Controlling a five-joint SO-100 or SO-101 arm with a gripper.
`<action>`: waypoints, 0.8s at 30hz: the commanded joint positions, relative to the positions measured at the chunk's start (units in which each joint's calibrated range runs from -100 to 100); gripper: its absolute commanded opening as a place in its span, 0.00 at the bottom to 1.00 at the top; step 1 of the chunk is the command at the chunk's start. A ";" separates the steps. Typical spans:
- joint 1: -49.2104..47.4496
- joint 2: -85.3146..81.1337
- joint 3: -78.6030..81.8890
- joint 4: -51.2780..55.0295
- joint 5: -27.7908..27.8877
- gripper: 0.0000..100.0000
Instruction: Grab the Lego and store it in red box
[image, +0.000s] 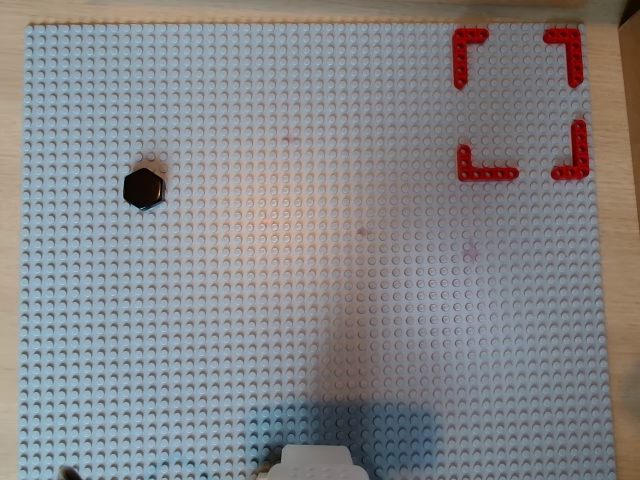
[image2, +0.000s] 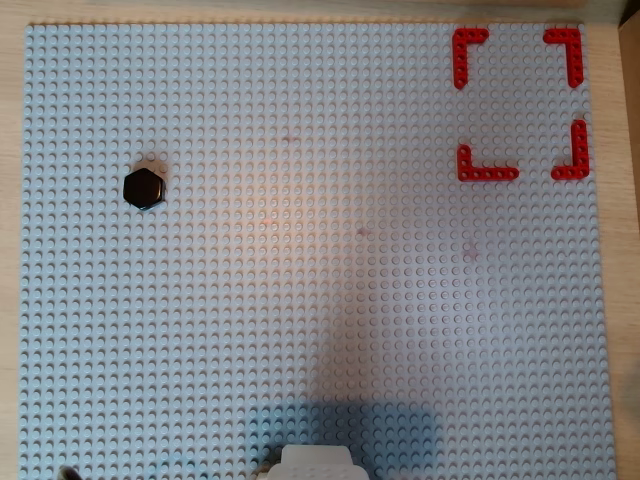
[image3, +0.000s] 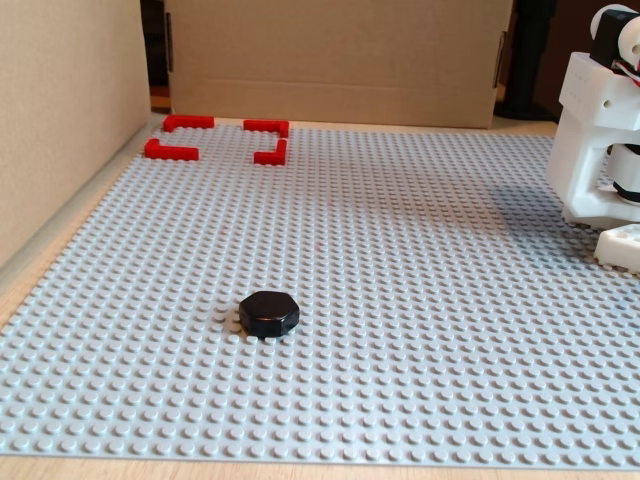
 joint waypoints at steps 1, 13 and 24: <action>0.28 -0.42 0.11 0.07 -0.04 0.02; -0.09 -0.42 0.02 0.07 -0.20 0.02; -0.98 0.26 0.11 -0.90 0.48 0.02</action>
